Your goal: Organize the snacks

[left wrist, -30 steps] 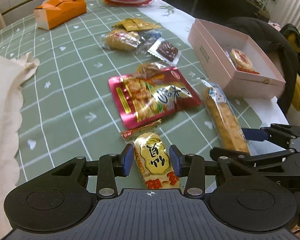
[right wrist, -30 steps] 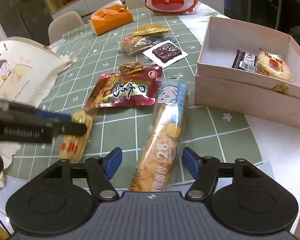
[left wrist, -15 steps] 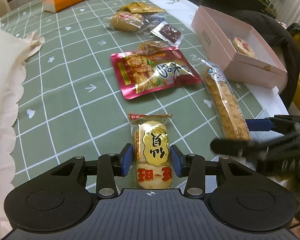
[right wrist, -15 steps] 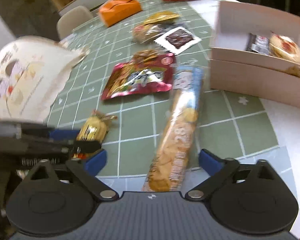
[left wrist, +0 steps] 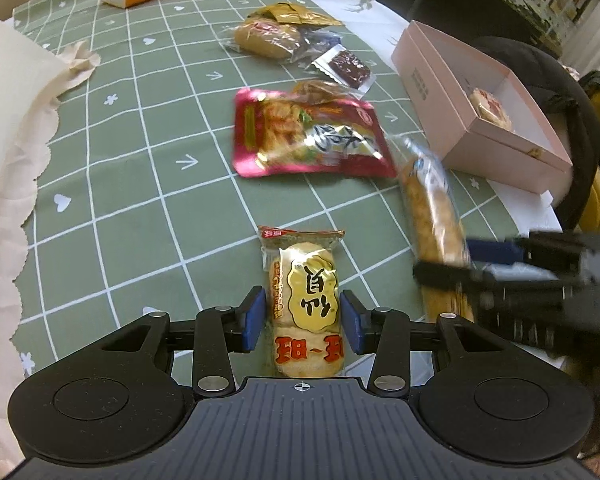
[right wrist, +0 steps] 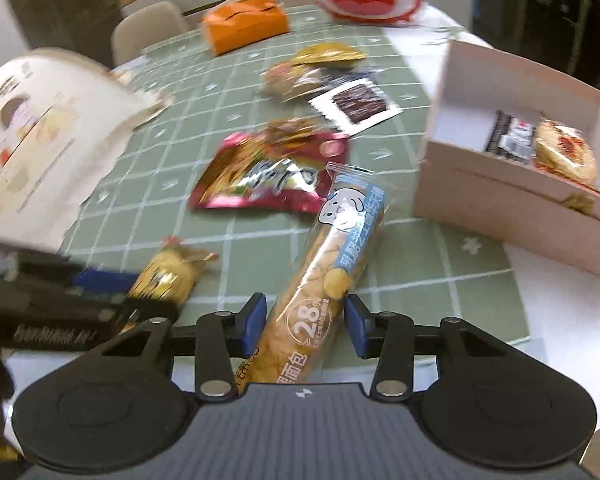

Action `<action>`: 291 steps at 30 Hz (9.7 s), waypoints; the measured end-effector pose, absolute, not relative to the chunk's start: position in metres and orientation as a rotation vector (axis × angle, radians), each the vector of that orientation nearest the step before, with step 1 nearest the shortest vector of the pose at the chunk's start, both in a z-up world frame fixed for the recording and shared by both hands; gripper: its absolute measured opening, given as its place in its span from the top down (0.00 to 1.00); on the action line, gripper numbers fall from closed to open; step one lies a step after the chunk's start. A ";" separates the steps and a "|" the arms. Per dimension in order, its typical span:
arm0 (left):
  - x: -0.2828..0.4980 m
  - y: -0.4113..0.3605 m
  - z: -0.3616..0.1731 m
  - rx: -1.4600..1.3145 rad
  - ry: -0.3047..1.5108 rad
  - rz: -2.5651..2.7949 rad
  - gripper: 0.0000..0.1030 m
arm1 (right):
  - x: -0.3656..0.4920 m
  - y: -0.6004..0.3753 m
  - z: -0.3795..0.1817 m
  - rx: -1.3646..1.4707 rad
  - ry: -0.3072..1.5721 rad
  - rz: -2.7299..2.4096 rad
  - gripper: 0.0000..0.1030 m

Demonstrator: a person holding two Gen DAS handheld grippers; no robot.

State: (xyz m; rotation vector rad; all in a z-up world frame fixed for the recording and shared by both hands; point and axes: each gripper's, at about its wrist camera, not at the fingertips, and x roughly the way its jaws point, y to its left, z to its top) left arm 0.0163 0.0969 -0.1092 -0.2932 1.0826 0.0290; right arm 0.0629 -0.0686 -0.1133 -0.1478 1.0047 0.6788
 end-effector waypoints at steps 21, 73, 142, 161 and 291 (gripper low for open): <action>0.003 0.082 -0.108 -0.252 1.071 0.034 0.59 | 0.069 -0.058 -0.120 -0.247 0.952 0.601 0.43; 0.207 -0.007 -0.021 -0.332 0.675 -0.314 0.55 | 0.142 -0.224 0.061 0.102 0.553 0.257 0.71; 0.120 0.122 -0.123 -0.377 0.966 -0.056 0.66 | 0.118 -0.103 -0.099 0.050 1.032 0.522 0.47; 0.104 0.091 -0.089 -0.308 0.929 -0.171 0.73 | 0.145 -0.156 -0.096 0.015 0.936 0.382 0.46; 0.107 0.014 -0.134 -0.349 1.139 -0.379 0.78 | 0.104 -0.204 -0.107 0.404 1.059 0.501 0.85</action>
